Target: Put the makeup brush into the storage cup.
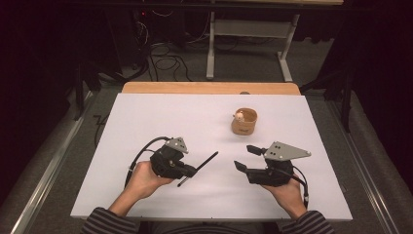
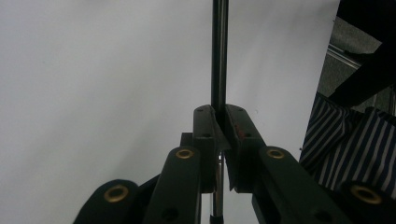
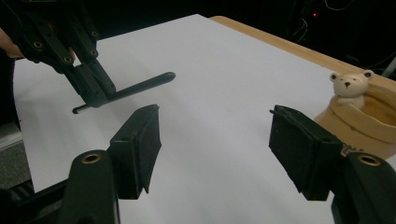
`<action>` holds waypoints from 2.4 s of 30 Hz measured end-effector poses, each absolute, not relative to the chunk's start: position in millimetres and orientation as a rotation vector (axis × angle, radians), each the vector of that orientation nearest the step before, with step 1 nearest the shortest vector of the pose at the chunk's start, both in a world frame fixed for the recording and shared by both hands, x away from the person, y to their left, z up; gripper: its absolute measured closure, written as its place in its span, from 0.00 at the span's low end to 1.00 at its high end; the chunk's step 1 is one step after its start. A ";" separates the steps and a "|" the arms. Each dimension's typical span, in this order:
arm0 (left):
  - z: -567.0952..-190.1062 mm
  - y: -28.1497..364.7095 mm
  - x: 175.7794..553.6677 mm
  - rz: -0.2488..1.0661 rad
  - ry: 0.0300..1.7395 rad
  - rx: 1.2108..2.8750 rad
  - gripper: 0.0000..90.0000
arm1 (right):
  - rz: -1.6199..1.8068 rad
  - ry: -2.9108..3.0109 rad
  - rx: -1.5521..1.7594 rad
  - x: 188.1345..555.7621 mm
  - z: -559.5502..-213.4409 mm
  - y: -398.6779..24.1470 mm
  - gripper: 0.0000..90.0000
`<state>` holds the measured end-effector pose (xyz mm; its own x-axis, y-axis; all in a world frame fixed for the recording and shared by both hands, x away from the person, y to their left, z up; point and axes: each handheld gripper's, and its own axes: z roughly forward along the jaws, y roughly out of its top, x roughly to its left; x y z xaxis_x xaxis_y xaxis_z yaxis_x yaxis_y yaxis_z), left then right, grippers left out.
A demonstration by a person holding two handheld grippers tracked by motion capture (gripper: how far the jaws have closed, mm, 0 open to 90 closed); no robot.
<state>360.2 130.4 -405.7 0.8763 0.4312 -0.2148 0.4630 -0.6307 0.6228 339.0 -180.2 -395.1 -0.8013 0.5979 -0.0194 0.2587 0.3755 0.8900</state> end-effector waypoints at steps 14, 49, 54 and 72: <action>-407.2 124.3 360.0 -0.063 0.629 2.361 0.93 | 1.384 2.364 0.676 344.2 -391.0 -148.6 0.42; -407.9 123.0 359.5 -0.078 0.621 2.370 0.93 | 1.281 2.477 0.553 347.1 -401.6 -108.3 0.47; -406.8 124.3 359.8 -0.076 0.619 2.368 0.93 | 1.266 2.480 0.550 347.2 -402.8 -108.2 0.47; -401.4 128.9 359.9 -0.095 0.623 2.322 0.93 | 1.199 2.504 0.551 348.6 -406.9 -109.3 0.46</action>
